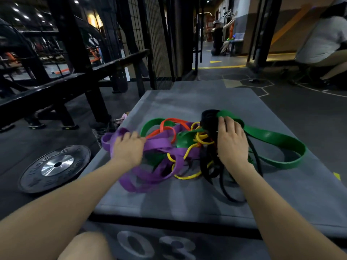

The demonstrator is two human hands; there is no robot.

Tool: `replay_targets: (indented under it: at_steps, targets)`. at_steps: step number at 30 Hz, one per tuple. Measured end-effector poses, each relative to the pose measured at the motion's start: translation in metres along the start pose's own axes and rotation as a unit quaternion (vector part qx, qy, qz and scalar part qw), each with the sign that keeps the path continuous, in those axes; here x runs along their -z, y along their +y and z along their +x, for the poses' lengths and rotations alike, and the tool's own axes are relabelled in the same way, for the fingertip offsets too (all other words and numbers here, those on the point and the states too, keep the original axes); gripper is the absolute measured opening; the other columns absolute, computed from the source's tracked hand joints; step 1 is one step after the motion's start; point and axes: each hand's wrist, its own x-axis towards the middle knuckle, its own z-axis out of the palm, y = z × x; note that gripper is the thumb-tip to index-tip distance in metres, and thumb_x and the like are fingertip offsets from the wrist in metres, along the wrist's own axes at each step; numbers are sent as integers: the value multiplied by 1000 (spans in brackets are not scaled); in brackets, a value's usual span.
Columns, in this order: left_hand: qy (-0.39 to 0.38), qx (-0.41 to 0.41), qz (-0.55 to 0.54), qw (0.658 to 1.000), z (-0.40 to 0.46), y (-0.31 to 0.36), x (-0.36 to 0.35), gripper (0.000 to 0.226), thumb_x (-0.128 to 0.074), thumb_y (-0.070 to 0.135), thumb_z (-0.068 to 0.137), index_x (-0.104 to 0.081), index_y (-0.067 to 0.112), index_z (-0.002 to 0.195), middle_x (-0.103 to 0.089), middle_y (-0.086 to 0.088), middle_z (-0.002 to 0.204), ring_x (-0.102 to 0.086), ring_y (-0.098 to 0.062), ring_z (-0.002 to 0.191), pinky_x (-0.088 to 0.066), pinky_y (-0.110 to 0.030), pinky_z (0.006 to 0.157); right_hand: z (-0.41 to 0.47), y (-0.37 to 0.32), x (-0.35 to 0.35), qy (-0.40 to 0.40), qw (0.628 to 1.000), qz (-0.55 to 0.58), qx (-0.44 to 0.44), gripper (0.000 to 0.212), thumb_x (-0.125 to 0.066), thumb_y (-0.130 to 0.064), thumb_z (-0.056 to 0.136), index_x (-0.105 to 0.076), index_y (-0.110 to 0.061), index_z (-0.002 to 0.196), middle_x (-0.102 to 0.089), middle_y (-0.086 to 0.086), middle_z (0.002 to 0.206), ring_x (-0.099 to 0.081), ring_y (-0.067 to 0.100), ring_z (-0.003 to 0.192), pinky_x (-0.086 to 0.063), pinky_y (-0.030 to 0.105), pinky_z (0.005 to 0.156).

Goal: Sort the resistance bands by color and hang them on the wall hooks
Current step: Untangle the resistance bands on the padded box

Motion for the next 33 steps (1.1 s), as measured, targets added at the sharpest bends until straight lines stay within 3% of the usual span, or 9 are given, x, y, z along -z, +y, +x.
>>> replay_targets:
  at_steps: [4, 11, 15, 17, 20, 25, 28, 30, 33]
  targets:
    - [-32, 89, -74, 993, -1, -21, 3, 44, -55, 13, 86, -39, 11, 127, -40, -12, 130, -46, -34, 122, -42, -48, 94, -3, -3, -2, -47, 998, 7, -52, 51, -67, 2, 73, -53, 13, 122, -61, 30, 111, -61, 46, 97, -52, 50, 84]
    - [-72, 52, -230, 969, 12, 0, -3, 70, -64, 31, 81, -27, 17, 138, -38, -16, 137, -45, -37, 124, -38, -46, 103, -1, -43, 7, 19, 989, 48, 139, 64, -52, -3, 70, -44, 5, 133, -48, 22, 136, -37, 36, 125, -41, 44, 103]
    - [-104, 2, -242, 965, 12, 2, -22, 69, -59, 46, 82, -30, 19, 139, -42, -16, 135, -38, -35, 127, -32, -43, 108, -2, -62, -2, 25, 960, 87, 266, 44, -35, -12, 71, -72, -7, 93, -70, 6, 94, -66, 25, 90, -33, 29, 102]
    - [-107, -19, -246, 963, 7, 1, -27, 73, -63, 52, 78, -33, 21, 138, -38, -12, 135, -35, -33, 128, -30, -41, 109, -2, -68, -8, -6, 952, 79, 296, 38, -33, -14, 68, -71, -16, 67, -68, -1, 71, -67, 21, 71, -41, 26, 93]
    - [-30, 1, -315, 949, 5, -1, -25, 56, -69, 30, 80, -46, 15, 128, -53, -11, 127, -50, -29, 119, -40, -36, 100, -7, -74, -15, -61, 957, 44, 280, 40, -29, -12, 66, -69, -16, 59, -65, -3, 60, -66, 19, 63, -55, 26, 81]
    - [143, 182, -541, 809, 28, -41, 12, 16, -49, 4, 86, -60, 11, 96, -65, -20, 95, -64, -38, 91, -53, -46, 85, 0, -63, -17, -80, 984, 17, 160, 39, -29, -10, 70, -69, -9, 72, -69, 7, 73, -67, 26, 73, -52, 35, 91]
    - [175, 245, -493, 816, 27, -71, 24, 20, -46, 7, 88, -60, 8, 101, -64, -14, 105, -60, -29, 95, -50, -41, 89, 4, -53, -10, -68, 995, -9, 77, 41, -30, -8, 71, -69, -1, 79, -71, 15, 88, -67, 33, 80, -50, 43, 93]
    - [121, 310, -437, 835, 18, -84, 12, 25, -48, 13, 89, -53, 7, 112, -54, -15, 120, -53, -31, 108, -41, -40, 95, 0, -50, -9, -65, 997, -10, 52, 42, -29, -7, 72, -69, 3, 81, -70, 18, 92, -67, 35, 80, -50, 46, 92]
    - [-109, 356, -290, 882, -5, -85, -8, 55, -57, 22, 86, -31, 8, 132, -21, -20, 144, -30, -41, 132, -27, -45, 108, -6, -52, -9, -71, 997, -14, 33, 42, -29, -4, 72, -69, 6, 80, -70, 20, 88, -66, 36, 76, -52, 45, 89]
